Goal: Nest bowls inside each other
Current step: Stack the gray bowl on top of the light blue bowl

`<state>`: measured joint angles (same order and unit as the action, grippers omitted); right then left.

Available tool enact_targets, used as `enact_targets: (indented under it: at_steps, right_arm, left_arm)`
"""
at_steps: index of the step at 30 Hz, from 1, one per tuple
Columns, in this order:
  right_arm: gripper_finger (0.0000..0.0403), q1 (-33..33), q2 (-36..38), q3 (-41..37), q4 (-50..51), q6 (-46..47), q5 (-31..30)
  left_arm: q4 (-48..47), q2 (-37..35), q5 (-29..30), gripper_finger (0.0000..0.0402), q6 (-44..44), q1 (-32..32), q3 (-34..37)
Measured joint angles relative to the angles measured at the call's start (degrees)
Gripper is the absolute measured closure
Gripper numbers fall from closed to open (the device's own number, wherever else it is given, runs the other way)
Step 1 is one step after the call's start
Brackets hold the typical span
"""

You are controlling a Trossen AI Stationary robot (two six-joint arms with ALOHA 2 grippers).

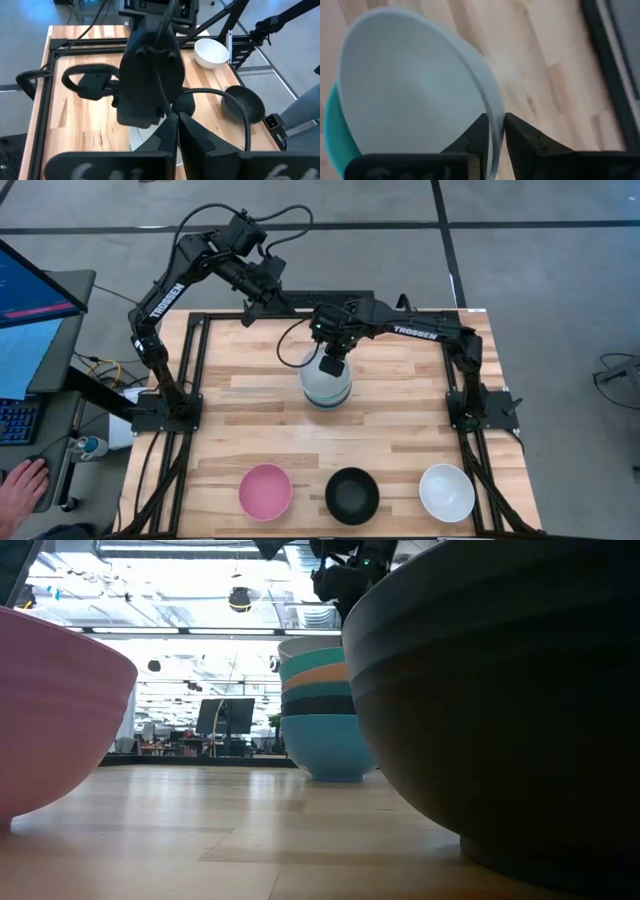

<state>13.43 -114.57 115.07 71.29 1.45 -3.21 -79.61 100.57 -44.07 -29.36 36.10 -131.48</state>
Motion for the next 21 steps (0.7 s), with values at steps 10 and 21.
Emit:
enact_targets:
  at_steps: [10,21]
  right_arm:
    - [0.0317,-0.09,-0.15,1.32,3.7,-4.09,4.57]
    - [0.0251,-0.7,-0.13,6.73,7.45,-4.39,4.51]
  left_arm:
    - [0.02,0.0,0.15,0.0397,-1.08,0.0,0.0]
    - [0.04,0.0,-0.1,0.0397,-1.51,0.0,0.0]
